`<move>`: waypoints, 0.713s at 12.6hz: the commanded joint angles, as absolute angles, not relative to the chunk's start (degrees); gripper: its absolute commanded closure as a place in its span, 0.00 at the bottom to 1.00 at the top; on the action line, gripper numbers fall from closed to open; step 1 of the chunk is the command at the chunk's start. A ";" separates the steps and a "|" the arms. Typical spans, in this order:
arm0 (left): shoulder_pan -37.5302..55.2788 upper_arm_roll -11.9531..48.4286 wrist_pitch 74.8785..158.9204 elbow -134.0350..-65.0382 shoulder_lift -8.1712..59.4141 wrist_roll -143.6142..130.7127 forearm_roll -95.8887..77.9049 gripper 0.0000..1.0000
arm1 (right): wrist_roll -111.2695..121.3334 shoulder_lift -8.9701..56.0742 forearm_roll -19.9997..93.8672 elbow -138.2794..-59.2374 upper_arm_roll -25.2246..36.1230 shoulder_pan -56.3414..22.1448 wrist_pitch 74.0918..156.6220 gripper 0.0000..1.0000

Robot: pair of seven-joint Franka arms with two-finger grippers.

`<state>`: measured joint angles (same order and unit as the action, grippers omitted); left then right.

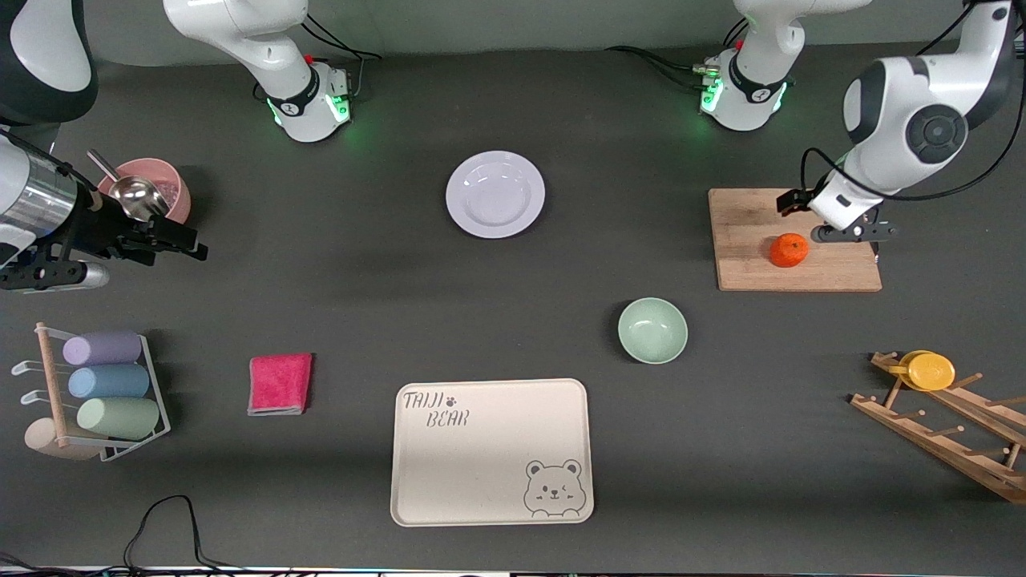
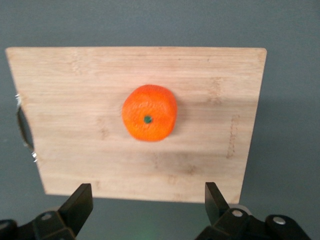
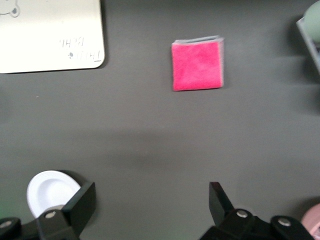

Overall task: Place orange and plate with both arms
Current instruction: 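Grasp the orange with the left gripper while the right gripper moves out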

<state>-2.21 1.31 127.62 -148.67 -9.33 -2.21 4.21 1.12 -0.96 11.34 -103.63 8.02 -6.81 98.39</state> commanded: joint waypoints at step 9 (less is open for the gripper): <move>-2.63 1.32 148.80 -152.49 3.25 -0.71 7.20 0.00 | -4.04 -2.11 20.91 -110.38 9.22 -9.40 98.96 0.00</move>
